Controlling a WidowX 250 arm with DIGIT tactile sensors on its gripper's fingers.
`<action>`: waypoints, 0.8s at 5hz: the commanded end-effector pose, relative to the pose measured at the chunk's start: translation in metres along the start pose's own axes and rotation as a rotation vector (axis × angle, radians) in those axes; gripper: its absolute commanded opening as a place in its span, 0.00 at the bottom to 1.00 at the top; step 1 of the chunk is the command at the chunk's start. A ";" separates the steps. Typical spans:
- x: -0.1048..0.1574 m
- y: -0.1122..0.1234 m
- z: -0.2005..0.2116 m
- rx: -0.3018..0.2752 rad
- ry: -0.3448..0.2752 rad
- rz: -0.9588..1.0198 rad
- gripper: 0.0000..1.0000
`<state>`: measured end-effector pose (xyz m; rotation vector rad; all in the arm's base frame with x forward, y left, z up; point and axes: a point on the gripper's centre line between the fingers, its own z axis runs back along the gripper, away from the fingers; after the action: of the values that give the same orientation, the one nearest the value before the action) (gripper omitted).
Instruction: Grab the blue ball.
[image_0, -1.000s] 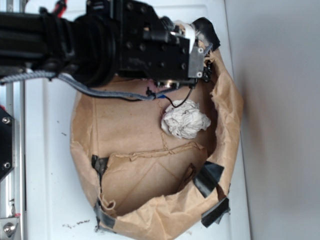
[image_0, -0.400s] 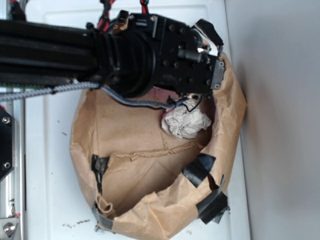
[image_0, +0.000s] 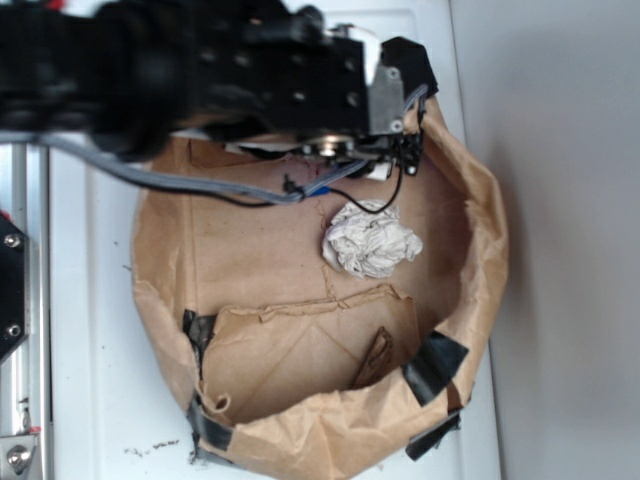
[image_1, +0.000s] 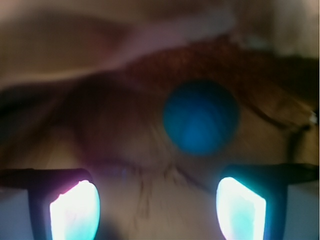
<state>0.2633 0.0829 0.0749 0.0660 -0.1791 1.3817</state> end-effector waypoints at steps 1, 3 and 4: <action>0.006 0.021 0.007 -0.031 -0.042 -0.006 1.00; 0.015 0.024 -0.029 0.044 -0.151 0.027 1.00; 0.016 0.022 -0.039 0.078 -0.184 0.032 1.00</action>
<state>0.2464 0.1069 0.0251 0.2832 -0.2280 1.4143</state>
